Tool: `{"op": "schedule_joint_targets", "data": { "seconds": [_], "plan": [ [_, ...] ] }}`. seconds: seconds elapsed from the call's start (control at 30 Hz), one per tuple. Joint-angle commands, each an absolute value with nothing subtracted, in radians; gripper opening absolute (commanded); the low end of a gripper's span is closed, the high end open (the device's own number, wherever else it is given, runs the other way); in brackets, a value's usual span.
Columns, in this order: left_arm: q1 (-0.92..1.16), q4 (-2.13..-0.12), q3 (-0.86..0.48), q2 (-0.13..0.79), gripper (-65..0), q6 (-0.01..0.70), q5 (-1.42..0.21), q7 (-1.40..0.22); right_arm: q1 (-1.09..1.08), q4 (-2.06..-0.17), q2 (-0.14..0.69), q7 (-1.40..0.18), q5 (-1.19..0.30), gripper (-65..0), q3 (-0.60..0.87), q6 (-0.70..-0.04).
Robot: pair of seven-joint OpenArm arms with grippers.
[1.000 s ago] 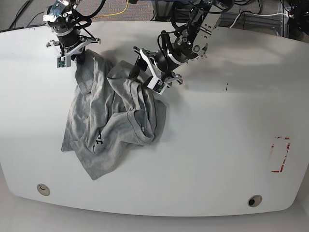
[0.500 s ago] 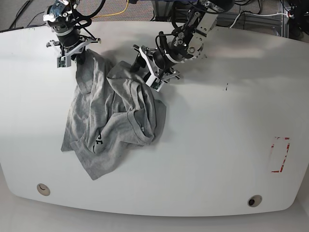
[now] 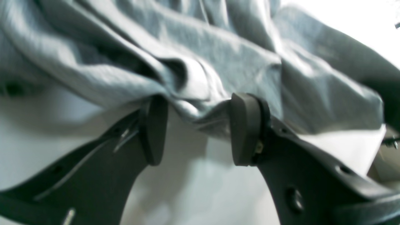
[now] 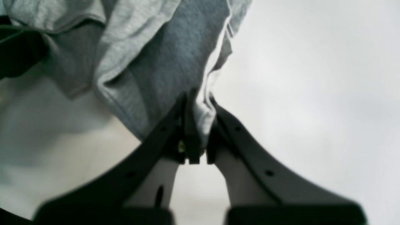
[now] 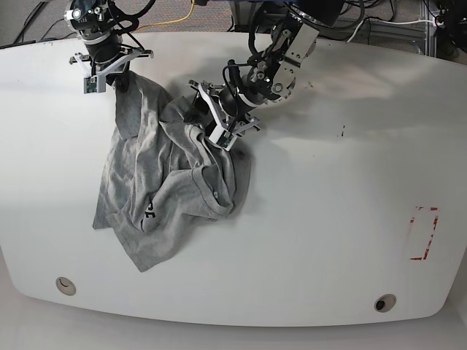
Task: Layout the t-shirt on the table in an organized manner, then fold the t-shirt properly
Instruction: 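Lower the left gripper into the shirt's crumpled middle and grasp fabric, then lift and spread the shirt with both grippers, pulling fabric apart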
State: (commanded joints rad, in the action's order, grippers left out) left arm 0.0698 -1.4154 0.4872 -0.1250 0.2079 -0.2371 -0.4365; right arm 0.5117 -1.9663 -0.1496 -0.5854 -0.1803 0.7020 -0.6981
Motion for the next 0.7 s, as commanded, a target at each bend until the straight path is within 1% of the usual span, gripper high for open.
{"op": "schedule_joint_targets", "data": {
  "seconds": [0.07, 0.13, 0.17, 0.2, 0.23, 0.27, 0.3, 0.43, 0.47, 0.53, 0.67, 0.7],
  "plan": [
    [0.051, -1.392, 0.486, -0.131, -37.2, 0.208, -0.237, -0.437, 0.515, -1.966, -0.15, -0.585, -0.18, -65.0, 0.702, -0.698],
    [0.039, -1.365, 0.486, -0.136, -41.7, 0.208, -0.237, -0.437, 0.518, -1.966, -0.15, -0.585, -0.18, -65.0, 0.702, -0.698],
    [0.038, -1.354, 0.486, -0.136, -45.3, 0.208, -0.237, -0.437, 0.526, -1.966, -0.15, -0.585, -0.18, -65.0, 0.702, -0.698],
    [0.035, -1.342, 0.486, -0.136, -50.8, 0.208, -0.237, -0.437, 0.53, -1.966, -0.15, -0.585, -0.182, -65.0, 0.702, -0.698],
    [0.035, -1.333, 0.486, -0.136, -54.6, 0.208, -0.237, -0.437, 0.532, -1.966, -0.151, -0.585, -0.188, -65.0, 0.7, -0.698],
    [0.03, -1.32, 0.484, -0.137, -61.5, 0.208, -0.237, -0.437, 0.539, -1.966, -0.151, -0.585, -0.2, -65.0, 0.688, -0.698],
    [0.021, -1.314, 0.483, -0.137, -65.0, 0.208, -0.237, -0.438, 0.544, -1.966, -0.151, -0.585, -0.214, -65.0, 0.671, -0.698],
    [-0.002, -1.311, 0.479, -0.128, -63.9, 0.206, -0.237, -0.443, 0.582, -1.966, -0.15, -0.585, -0.245, -65.0, 0.607, -0.698],
    [-0.002, -1.313, 0.479, -0.111, -65.0, 0.206, -0.237, -0.444, 0.593, -1.966, -0.15, -0.585, -0.252, -65.0, 0.579, -0.698],
    [-0.007, -1.328, 0.486, -0.068, -65.0, 0.206, -0.237, -0.458, 0.611, -1.966, -0.15, -0.585, -0.263, -65.0, 0.521, -0.698],
    [-0.01, -1.379, 0.483, 0.001, -65.0, 0.211, -0.237, -0.53, 0.636, -1.966, -0.151, -0.582, -0.263, -65.0, 0.414, -0.698],
    [-0.015, -1.405, 0.479, 0.025, -65.0, 0.223, -0.237, -0.553, 0.642, -1.966, -0.151, -0.581, -0.263, -65.0, 0.375, -0.698]
  ]
}}
